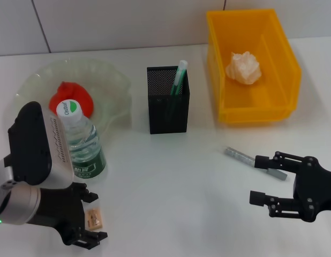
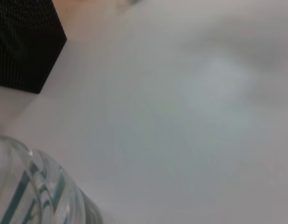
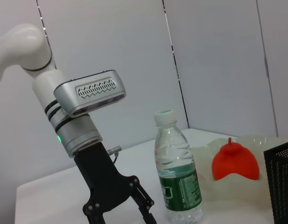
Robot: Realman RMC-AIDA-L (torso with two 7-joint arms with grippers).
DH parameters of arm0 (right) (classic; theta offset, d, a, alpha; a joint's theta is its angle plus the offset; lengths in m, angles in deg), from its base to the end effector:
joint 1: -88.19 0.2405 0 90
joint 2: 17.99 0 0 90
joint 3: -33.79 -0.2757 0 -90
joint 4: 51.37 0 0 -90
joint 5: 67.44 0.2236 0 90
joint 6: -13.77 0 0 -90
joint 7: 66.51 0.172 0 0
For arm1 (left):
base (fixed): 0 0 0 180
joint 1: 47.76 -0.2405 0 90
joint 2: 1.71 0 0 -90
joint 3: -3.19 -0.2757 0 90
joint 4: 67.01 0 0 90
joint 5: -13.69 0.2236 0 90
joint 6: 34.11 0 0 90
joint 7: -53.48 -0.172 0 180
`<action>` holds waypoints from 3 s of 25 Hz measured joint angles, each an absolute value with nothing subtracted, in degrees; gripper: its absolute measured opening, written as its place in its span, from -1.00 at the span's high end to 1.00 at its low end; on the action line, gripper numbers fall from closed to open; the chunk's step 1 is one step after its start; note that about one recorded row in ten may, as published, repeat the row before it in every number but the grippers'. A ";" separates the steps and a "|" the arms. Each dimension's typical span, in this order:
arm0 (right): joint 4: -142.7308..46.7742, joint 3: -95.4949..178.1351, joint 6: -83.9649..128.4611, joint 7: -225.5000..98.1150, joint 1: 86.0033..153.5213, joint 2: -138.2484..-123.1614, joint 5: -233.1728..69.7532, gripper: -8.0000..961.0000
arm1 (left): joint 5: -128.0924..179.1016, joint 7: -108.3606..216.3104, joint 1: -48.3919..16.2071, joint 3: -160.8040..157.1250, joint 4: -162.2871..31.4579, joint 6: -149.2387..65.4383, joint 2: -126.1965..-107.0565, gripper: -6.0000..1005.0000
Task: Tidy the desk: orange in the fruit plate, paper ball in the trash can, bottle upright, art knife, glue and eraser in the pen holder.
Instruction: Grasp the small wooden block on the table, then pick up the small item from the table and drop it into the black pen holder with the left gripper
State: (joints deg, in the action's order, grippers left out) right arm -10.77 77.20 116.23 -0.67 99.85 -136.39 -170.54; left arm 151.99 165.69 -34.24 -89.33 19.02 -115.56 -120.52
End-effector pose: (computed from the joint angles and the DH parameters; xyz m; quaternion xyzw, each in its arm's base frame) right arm 0.3229 0.2529 -0.0096 -0.9216 0.1787 0.3119 0.1463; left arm -0.2448 0.3001 -0.0700 -0.9819 -0.0753 0.1515 0.0853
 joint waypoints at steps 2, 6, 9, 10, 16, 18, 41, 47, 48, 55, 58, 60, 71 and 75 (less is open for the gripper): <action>-10.77 77.21 116.23 -0.67 99.75 -136.38 -170.54 -0.65 | 152.00 165.67 -34.24 -89.58 19.02 -115.33 -120.51 -0.60; -11.06 77.21 116.27 -0.68 99.58 -136.33 -170.55 -0.65 | 152.10 165.77 -34.26 -90.46 18.99 -114.69 -120.43 -0.53; -11.12 77.20 116.34 -0.68 99.51 -136.29 -170.55 -0.65 | 152.13 165.78 -34.22 -90.65 18.95 -114.62 -120.44 -0.48; -11.13 77.21 116.40 -0.68 99.44 -136.28 -170.56 -0.65 | 152.26 165.80 -34.20 -90.66 18.95 -114.62 -120.45 -0.46; -11.12 77.21 116.80 -0.68 99.10 -136.26 -170.61 -0.65 | 153.54 166.48 -34.21 -91.38 18.40 -114.44 -120.54 -0.19; -11.12 77.21 116.83 -0.68 99.07 -136.25 -170.62 -0.65 | 153.57 166.53 -34.22 -91.38 18.38 -114.36 -120.54 -0.17; -11.23 76.26 116.83 -0.21 98.63 -135.69 -170.63 -0.65 | 148.58 164.37 -34.91 -91.88 23.33 -115.72 -120.37 0.19; -11.29 74.74 116.53 -0.21 97.92 -135.49 -170.62 -0.65 | 139.19 158.47 -36.66 -89.90 31.09 -117.53 -120.20 0.19; -11.29 74.48 116.53 -0.21 97.81 -135.48 -170.63 -0.65 | 137.93 157.68 -36.83 -89.40 32.04 -117.58 -120.21 0.19; -11.64 74.14 116.49 -0.46 97.40 -135.59 -170.73 -0.65 | 124.22 152.42 -36.23 -87.11 33.02 -106.50 -120.46 0.19; -12.25 74.13 116.47 -0.56 97.58 -135.51 -170.75 -0.65 | 121.75 152.33 -35.19 -89.81 31.30 -98.77 -120.48 0.19; -12.36 74.13 116.54 -0.58 97.72 -135.47 -170.76 -0.65 | 121.36 152.29 -34.22 -92.68 30.08 -93.43 -120.48 0.19; -12.35 74.60 116.56 -0.63 98.21 -135.50 -170.81 -0.65 | 125.01 152.48 -23.44 -101.42 14.01 -69.55 -120.76 0.19; -12.35 74.62 116.61 -0.63 98.51 -135.50 -170.98 -0.65 | 125.41 152.35 -20.60 -102.55 8.76 -64.04 -120.81 0.19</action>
